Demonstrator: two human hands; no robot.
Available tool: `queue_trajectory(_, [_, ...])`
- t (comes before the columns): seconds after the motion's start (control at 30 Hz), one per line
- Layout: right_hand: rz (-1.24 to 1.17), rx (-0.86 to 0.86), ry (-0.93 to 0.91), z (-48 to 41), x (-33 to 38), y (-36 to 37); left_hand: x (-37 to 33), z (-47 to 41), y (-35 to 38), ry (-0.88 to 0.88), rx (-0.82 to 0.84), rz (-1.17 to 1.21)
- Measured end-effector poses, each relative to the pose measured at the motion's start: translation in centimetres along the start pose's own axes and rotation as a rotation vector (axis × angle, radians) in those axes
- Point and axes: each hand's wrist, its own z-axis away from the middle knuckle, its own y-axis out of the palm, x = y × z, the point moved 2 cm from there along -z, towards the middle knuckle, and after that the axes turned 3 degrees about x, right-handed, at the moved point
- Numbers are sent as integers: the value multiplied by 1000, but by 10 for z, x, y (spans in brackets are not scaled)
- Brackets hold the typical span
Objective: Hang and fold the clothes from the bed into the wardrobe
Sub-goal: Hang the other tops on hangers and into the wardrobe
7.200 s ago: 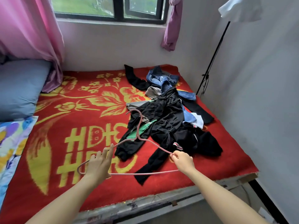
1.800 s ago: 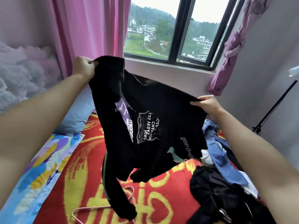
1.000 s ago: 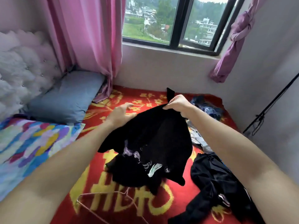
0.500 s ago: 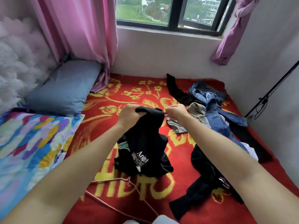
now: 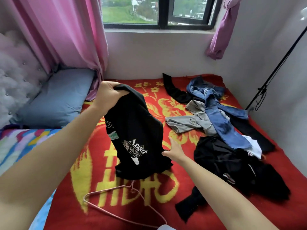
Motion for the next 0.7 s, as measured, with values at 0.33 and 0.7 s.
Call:
queue_trajectory(0.33, [147, 212, -46, -27, 21, 43, 11, 19, -110, -76, -299, 202])
queue_trajectory(0.7, [-364, -22, -272, -48, 136, -79, 110, 105, -208, -403, -611, 151])
